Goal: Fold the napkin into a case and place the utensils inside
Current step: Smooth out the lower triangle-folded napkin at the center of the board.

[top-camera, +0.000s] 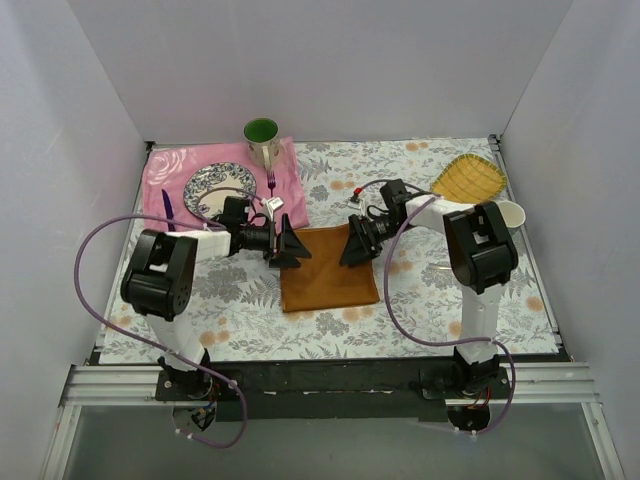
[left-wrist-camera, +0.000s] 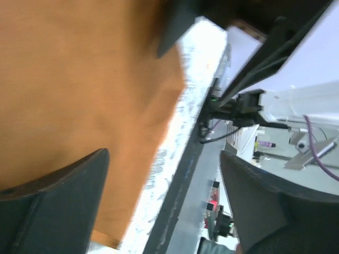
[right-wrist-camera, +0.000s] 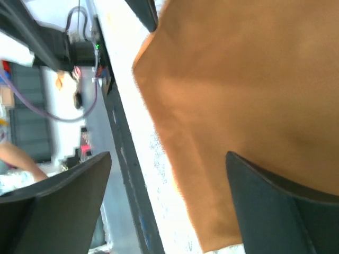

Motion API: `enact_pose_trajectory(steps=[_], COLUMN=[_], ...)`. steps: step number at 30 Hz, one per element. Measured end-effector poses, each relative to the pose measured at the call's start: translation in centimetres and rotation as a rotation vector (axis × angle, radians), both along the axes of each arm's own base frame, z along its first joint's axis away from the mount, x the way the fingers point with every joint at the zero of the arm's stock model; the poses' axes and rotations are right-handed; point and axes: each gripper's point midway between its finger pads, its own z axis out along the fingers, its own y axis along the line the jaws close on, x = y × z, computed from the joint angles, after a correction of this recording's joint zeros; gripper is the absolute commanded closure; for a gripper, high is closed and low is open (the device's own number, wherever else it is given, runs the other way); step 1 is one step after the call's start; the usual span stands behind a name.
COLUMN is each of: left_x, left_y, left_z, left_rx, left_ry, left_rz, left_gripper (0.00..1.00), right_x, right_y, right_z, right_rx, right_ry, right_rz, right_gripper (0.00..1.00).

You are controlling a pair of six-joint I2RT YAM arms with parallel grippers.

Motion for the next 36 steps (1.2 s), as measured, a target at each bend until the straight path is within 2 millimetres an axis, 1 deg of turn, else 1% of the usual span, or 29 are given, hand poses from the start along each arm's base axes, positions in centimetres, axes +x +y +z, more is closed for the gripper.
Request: enact_pose_trajectory(steps=[2,3,4,5,6,7,8,9,10,11,13,14,16,18,20,22,25,30,36], left_x=[-0.6,-1.3,-2.1,-3.5,-4.9,-6.0,-7.7,-8.7,-9.8,-10.5,-10.9,-10.8,-10.4,-10.0,-9.7,-9.4,-9.6,-8.8,-7.7], left_y=[-0.5,-0.9,-1.3,-2.0,-2.7,-3.2,-4.0,-4.3,-4.6,-4.8,-4.9,-5.0,-5.2,-5.4,-5.5,-5.4,-4.8,-3.7,-2.3], left_z=[2.9,4.7,5.9,7.6,8.9,9.6,10.2,10.3,9.8,9.0,7.3,6.3,5.0,4.3,3.2,1.7,-0.5,-1.3,-1.6], left_rx=[-0.040,-0.061,-0.080,-0.110,-0.139,-0.160,-0.196,-0.215,-0.230,-0.235,-0.229,-0.223,-0.214,-0.214,-0.205,-0.186,-0.150,-0.139,-0.127], left_ry=[-0.055,-0.091,-0.105,-0.135,-0.152,-0.159,-0.156,-0.140,-0.104,-0.058,0.027,0.072,0.128,0.152,0.175,0.204,0.256,0.207,0.184], left_rz=[-0.014,-0.021,-0.026,-0.042,-0.065,-0.079,-0.099,-0.109,-0.114,-0.107,-0.074,-0.052,-0.016,0.004,0.024,0.043,0.066,0.074,0.099], left_gripper=[0.02,0.02,0.02,0.02,0.02,0.02,0.02,0.02,0.02,0.02,0.02,0.02,0.02,0.02,0.02,0.02,0.02,0.02,0.02], right_x=[-0.8,-1.7,-2.8,-3.9,-5.2,-6.5,-7.7,-8.8,-9.8,-10.4,-10.8,-10.8,-10.7,-10.6,-10.4,-10.1,-10.0,-9.4,-9.1], right_y=[0.1,0.0,0.1,0.4,0.7,1.1,1.4,1.8,2.0,2.2,2.5,2.5,2.6,2.7,2.7,2.6,2.1,0.9,-0.8], right_z=[1.7,2.9,4.2,5.5,6.6,7.5,7.9,7.8,7.5,6.9,5.4,4.7,3.2,2.2,1.4,0.7,0.0,0.0,0.1], right_rx=[0.029,0.046,0.066,0.095,0.123,0.148,0.174,0.192,0.199,0.199,0.188,0.181,0.168,0.161,0.159,0.158,0.161,0.185,0.191], right_ry=[-0.013,-0.010,-0.013,-0.024,-0.025,-0.017,-0.013,-0.006,0.024,0.056,0.121,0.152,0.203,0.233,0.251,0.260,0.275,0.284,0.267], right_rz=[-0.015,-0.022,-0.026,-0.025,-0.022,-0.014,-0.005,0.006,0.012,0.013,-0.005,-0.018,-0.040,-0.053,-0.064,-0.072,-0.081,-0.088,-0.083], right_gripper=[0.01,0.01,0.01,0.01,0.01,0.01,0.01,0.01,0.01,0.01,0.01,0.01,0.01,0.01,0.01,0.01,0.01,0.01,0.01])
